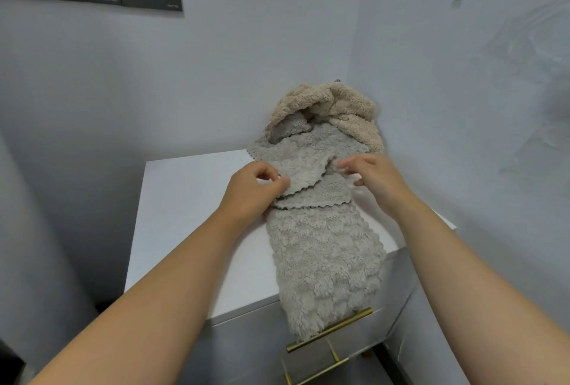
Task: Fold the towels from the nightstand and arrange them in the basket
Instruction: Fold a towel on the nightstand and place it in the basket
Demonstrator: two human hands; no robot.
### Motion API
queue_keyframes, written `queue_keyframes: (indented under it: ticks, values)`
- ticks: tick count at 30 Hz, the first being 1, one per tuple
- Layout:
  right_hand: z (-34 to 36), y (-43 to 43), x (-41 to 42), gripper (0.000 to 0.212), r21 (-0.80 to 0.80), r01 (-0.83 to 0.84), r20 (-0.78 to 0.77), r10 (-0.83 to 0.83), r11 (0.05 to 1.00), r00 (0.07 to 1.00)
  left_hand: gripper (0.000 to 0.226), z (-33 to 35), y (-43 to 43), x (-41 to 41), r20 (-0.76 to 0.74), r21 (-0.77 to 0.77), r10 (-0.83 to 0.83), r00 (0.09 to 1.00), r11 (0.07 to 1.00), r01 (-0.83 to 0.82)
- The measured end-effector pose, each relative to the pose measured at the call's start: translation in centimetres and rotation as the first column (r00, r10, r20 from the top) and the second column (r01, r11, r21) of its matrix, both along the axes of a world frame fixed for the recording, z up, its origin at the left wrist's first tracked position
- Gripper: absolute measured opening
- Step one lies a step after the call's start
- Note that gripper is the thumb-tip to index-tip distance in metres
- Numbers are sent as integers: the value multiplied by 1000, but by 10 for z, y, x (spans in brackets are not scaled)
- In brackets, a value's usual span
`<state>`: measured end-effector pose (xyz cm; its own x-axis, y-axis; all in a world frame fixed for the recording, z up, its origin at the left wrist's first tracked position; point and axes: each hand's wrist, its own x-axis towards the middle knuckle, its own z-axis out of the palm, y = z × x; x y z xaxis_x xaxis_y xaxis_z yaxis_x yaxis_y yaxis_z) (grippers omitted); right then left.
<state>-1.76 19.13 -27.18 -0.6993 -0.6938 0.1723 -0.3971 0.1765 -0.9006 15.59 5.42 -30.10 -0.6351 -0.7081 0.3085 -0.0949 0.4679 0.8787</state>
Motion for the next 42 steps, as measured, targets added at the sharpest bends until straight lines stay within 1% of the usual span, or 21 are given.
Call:
queue_keyframes:
  ticks: [1, 2, 4, 6, 8, 10, 12, 14, 16, 18, 22, 24, 27, 29, 31, 34, 38, 40, 41, 42]
  values:
    - [1, -1, 1, 18, -4, -28, -39, 28, 1000, 999, 17, 1, 1, 1, 24, -26, -15, 1000, 1000, 15]
    - [1, -2, 2, 19, 3, -59, -57, 59, 998, 997, 22, 2, 2, 1, 53, -42, -36, 998, 998, 38]
    - [1, -5, 5, 35, 26, -114, -20, 115, 993, 993, 37, 2, 2, 2, 98, -69, -72, 993, 995, 79]
    - [-1, -6, 8, 47, 35, -124, 39, 123, 992, 992, 44, 3, 3, 3, 131, -123, -74, 989, 988, 90]
    - [-4, -8, 10, 49, 59, -88, -7, 88, 994, 996, 45, 3, 5, 3, 173, -206, -67, 983, 973, 103]
    - [-7, -11, 13, 39, 67, -45, -108, 52, 997, 993, 43, 2, 6, 2, 205, -287, -63, 977, 950, 122]
    - [-7, -12, 14, 21, 30, -19, -152, 23, 999, 988, 39, 2, 6, 2, 210, -349, -53, 976, 929, 126]
    - [0, -9, 14, 16, 21, -12, -184, 15, 1000, 983, 34, 0, 5, 1, 184, -402, -15, 983, 911, 89]
    - [8, -7, 13, 10, 39, -34, -221, 42, 999, 974, 32, -1, 2, 0, 151, -441, 25, 988, 896, 45]
    - [12, -5, 12, 9, 62, -54, -249, 68, 997, 966, 30, -2, 1, 0, 126, -498, 46, 991, 867, 23]
    - [12, -5, 15, 12, 170, -75, -311, 126, 983, 942, 31, -3, 2, -3, 85, -658, 47, 995, 753, 21]
    - [10, -6, 15, 14, 223, -109, -315, 177, 969, 932, 33, -5, 5, -5, 103, -685, 46, 994, 727, 38]
    - [7, -7, 16, 22, 286, -121, -326, 215, 951, 921, 34, -8, 6, -6, 103, -665, 61, 993, 746, 24]
    - [6, -8, 15, 23, 315, -88, -377, 210, 945, 902, 27, -7, 5, -6, 98, -643, 70, 993, 766, 9]
    - [3, -8, 14, 20, 295, -18, -452, 156, 955, 878, 16, -6, 2, -4, 86, -615, 71, 994, 788, -3]
    - [-1, -7, 10, 18, 276, 36, -520, 118, 961, 846, 22, -4, 0, -1, 103, -539, 49, 993, 842, 14]
    - [4, -3, 6, 20, 376, -19, -484, 214, 927, 849, 22, 1, 0, 7, 210, -405, -76, 975, 901, 157]
    - [4, 0, 1, 10, 445, -44, -453, 267, 894, 850, 20, 2, -1, 8, 241, -318, -115, 964, 929, 190]
    - [5, 2, 0, 14, 459, -61, -432, 283, 886, 856, 22, 1, -2, 7, 239, -290, -106, 965, 941, 175]
    - [3, 2, 0, 28, 457, -77, -416, 289, 886, 862, 25, 1, -2, 6, 230, -277, -80, 970, 950, 144]
